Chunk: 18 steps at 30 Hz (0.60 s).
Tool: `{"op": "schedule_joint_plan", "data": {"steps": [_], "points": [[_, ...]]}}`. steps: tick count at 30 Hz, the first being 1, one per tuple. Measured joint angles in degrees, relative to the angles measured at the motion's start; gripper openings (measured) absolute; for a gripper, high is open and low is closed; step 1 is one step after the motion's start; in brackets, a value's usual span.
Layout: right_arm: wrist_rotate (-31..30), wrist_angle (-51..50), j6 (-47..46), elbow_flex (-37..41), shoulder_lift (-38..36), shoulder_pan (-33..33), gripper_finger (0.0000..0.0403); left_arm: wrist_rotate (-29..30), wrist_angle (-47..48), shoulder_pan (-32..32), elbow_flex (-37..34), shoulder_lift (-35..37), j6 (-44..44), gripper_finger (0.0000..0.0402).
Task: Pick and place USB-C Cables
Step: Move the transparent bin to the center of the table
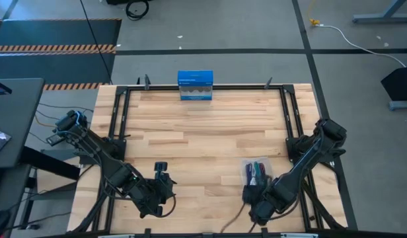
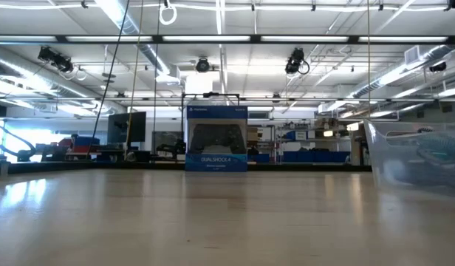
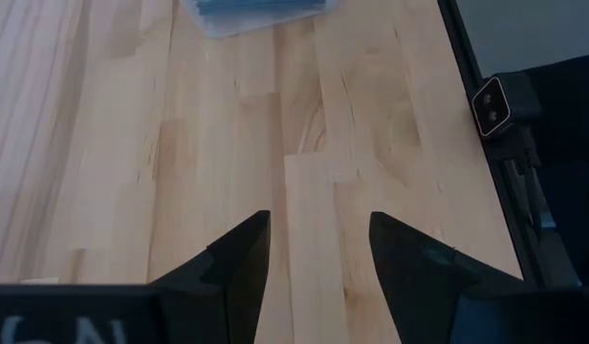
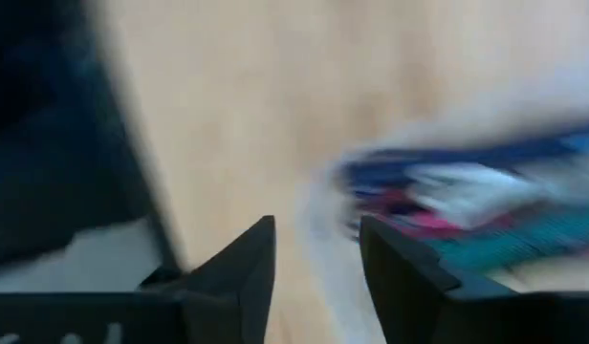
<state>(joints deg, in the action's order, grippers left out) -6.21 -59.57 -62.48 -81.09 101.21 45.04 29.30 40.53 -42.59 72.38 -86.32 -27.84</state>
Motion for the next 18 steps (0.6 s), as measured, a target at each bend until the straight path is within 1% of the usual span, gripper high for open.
{"op": "schedule_joint_plan", "data": {"steps": [4, 6, 7, 9, 12, 15, 18], "points": [[-4.4, -16.1, -21.1, -2.6, 0.0, -1.3, 0.0166, 0.0, 0.0, 0.0, 0.0, 0.0, -0.1, 0.0188], [-4.4, -21.1, -27.7, -2.3, 0.0, -1.5, 0.0165, 0.0, 0.0, 0.0, 0.0, 0.0, -0.1, 0.0188], [-3.2, -22.3, -29.7, -1.8, 0.0, -1.5, 0.0165, 0.0, 0.0, 0.0, 0.0, 0.0, -0.1, 0.0188], [-0.5, -23.2, -32.1, 0.2, 0.0, -1.6, 0.0165, 0.0, 0.0, 0.0, 0.0, 0.0, 0.0, 0.0188], [2.1, -21.3, -32.5, 3.3, 0.0, -1.7, 0.0165, 0.0, 0.0, -0.1, 0.0, 0.0, 0.1, 0.0188], [2.8, -20.1, -32.4, 4.5, 0.0, -1.7, 0.0165, 0.0, 0.0, -0.1, 0.0, 0.0, 1.1, 0.0188], [2.8, -21.5, -33.0, 4.5, 0.0, -1.7, 0.0165, 0.0, 0.0, -0.1, 0.0, 0.0, 1.1, 0.0188]]}}
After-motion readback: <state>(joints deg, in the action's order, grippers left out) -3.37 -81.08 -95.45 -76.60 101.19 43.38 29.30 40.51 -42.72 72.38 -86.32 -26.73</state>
